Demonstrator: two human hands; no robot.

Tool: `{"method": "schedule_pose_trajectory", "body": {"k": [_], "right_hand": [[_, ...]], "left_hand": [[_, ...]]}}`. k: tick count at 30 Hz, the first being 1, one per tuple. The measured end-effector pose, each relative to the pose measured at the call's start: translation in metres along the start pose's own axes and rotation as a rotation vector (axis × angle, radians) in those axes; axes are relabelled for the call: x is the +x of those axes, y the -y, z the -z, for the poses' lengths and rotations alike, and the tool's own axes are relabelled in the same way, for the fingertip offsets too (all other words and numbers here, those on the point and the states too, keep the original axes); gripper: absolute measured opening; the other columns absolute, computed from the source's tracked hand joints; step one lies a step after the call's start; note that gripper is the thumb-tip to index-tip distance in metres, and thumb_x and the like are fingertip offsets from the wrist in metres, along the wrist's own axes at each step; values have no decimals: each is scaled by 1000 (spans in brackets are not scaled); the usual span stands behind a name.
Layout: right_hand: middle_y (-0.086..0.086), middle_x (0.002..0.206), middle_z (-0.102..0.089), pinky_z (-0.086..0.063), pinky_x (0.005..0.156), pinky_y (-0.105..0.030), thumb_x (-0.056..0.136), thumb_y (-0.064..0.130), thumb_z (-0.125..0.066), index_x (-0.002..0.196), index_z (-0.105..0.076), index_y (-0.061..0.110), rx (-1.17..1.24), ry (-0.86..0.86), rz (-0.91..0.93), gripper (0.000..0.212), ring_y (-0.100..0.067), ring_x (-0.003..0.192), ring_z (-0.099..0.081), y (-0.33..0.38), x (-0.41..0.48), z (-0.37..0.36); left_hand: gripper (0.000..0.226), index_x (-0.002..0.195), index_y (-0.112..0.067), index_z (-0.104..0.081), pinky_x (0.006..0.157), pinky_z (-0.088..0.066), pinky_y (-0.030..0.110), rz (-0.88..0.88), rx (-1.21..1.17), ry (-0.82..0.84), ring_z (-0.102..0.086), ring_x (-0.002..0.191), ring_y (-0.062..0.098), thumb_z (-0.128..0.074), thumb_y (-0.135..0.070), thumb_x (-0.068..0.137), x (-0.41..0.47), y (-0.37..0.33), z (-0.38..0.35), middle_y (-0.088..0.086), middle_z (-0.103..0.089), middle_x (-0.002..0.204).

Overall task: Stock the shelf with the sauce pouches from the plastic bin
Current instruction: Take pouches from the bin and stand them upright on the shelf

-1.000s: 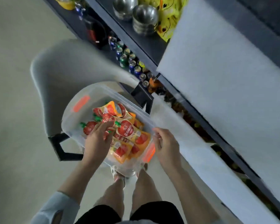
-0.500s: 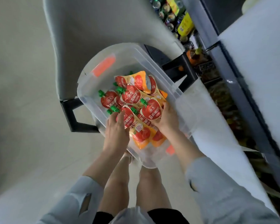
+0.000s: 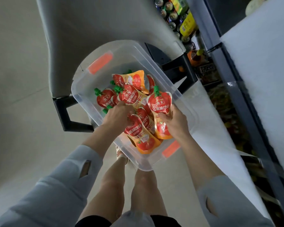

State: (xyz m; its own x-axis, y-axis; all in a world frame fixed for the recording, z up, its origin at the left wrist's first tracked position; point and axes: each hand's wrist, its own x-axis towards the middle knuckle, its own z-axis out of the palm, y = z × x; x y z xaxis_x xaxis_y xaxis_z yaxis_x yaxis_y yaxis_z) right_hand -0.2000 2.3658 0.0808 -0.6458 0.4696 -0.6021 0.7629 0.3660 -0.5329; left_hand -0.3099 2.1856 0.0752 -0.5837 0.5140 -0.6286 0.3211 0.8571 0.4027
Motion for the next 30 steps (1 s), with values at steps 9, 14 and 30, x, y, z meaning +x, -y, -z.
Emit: {"method": "schedule_pose_trajectory", "body": {"k": [9, 14, 30], "right_hand": [[-1, 121, -66, -50, 96, -43, 95, 30, -63, 130, -50, 19, 61, -6, -23, 38, -24, 112, -63, -12, 3, -1], [-2, 121, -66, -49, 91, -34, 96, 30, -62, 130, -53, 20, 71, 78, -67, 37, -22, 109, -63, -15, 8, -15], [5, 105, -72, -57, 92, -43, 90, 34, -68, 111, -66, 25, 449, -68, -39, 23, -13, 99, -68, 21, -83, 64]], "left_hand": [[84, 142, -21, -34, 97, -46, 35, 330, -691, -428, -47, 118, 23, -82, -16, 72, 9, -20, -14, 11, -40, 138], [67, 125, -12, -52, 87, -51, 43, 484, -580, -258, -59, 106, 29, -80, -39, 71, 0, -22, -60, 8, -60, 119], [42, 112, -13, -63, 81, -56, 42, 298, -913, -191, -66, 88, 23, -80, -13, 75, -67, -52, 35, 2, -67, 98]]}}
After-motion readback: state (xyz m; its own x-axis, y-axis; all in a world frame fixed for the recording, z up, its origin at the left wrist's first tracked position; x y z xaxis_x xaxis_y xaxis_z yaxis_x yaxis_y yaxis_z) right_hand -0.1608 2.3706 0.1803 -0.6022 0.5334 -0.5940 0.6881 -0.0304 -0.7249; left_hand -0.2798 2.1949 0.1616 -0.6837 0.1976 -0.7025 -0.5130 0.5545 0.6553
